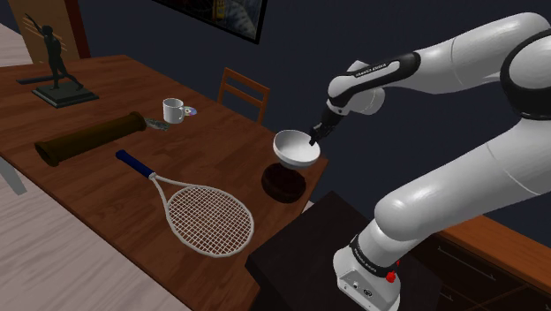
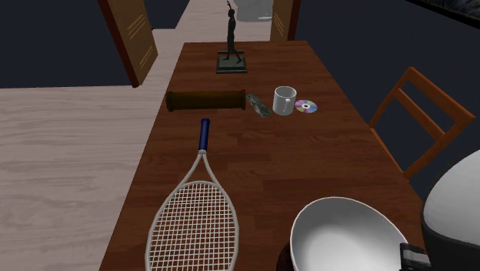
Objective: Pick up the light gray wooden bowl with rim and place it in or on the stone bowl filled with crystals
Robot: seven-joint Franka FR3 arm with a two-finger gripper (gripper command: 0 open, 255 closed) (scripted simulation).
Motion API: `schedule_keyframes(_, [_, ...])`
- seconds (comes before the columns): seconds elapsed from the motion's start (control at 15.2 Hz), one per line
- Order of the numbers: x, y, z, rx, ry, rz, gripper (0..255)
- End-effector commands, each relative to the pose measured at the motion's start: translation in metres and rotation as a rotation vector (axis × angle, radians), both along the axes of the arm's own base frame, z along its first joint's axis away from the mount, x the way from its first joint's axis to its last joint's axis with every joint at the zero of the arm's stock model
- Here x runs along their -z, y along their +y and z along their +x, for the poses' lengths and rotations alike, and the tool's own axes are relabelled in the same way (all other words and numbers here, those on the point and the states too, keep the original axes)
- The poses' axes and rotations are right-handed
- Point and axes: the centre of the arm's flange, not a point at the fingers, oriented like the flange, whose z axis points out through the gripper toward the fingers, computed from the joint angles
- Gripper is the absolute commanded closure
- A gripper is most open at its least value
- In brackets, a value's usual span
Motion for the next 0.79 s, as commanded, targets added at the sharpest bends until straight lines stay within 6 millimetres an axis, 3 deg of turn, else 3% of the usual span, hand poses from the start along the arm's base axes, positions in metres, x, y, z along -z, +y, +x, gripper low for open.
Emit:
schedule_keyframes(0.0, [0.011, -0.001, -0.001, 0.000, -0.001, -0.001, 255])
schedule_keyframes(0.73, [0.069, -0.001, -0.001, 0.000, -0.001, -0.001, 255])
